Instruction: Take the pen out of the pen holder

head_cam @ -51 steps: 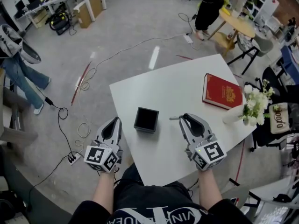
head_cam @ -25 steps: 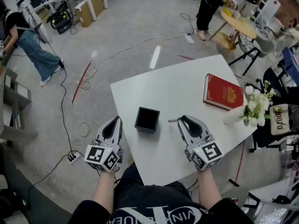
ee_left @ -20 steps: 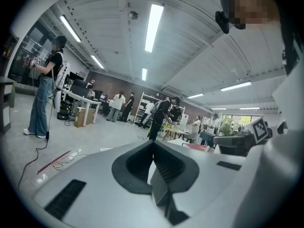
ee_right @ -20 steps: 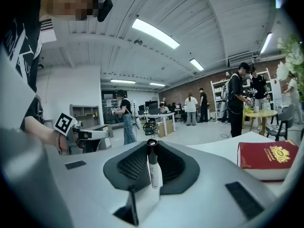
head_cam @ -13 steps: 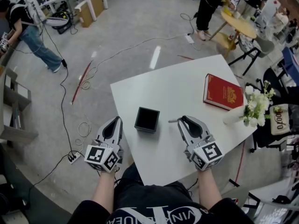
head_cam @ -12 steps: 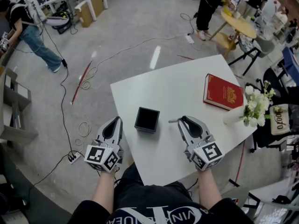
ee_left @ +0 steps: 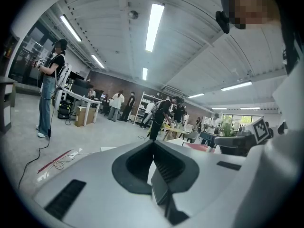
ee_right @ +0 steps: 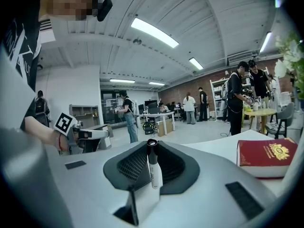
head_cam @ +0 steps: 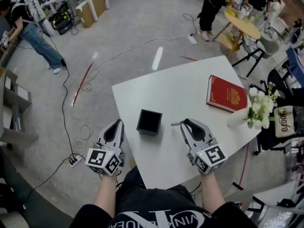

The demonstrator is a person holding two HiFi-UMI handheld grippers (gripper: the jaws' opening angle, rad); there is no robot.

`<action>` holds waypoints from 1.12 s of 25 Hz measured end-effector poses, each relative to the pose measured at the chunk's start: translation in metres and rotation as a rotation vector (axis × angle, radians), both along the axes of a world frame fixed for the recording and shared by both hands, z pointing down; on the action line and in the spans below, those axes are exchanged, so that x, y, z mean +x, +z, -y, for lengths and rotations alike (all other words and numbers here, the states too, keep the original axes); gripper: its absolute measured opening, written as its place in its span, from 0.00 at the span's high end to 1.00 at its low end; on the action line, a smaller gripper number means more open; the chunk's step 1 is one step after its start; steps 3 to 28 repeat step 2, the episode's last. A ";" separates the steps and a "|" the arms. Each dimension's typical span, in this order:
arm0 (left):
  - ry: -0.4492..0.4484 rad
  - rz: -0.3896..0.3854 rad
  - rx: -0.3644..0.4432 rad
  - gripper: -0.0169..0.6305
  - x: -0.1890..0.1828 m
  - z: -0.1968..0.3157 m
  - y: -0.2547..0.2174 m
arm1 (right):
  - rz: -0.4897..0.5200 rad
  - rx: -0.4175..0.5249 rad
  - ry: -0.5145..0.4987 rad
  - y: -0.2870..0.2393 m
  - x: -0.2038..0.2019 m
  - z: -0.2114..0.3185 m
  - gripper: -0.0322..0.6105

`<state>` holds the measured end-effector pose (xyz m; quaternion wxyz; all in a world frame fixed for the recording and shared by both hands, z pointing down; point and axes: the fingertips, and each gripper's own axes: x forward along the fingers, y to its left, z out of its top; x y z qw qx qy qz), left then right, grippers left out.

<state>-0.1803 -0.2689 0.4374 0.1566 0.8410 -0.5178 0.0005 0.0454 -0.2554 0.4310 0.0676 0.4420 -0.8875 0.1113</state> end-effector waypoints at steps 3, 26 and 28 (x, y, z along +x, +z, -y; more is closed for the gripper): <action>-0.001 0.000 0.000 0.99 -0.001 0.000 0.000 | 0.001 0.000 0.000 0.001 0.000 0.000 0.83; -0.001 0.000 0.000 0.99 -0.001 0.000 0.000 | 0.001 0.000 0.000 0.001 0.000 0.000 0.83; -0.001 0.000 0.000 0.99 -0.001 0.000 0.000 | 0.001 0.000 0.000 0.001 0.000 0.000 0.83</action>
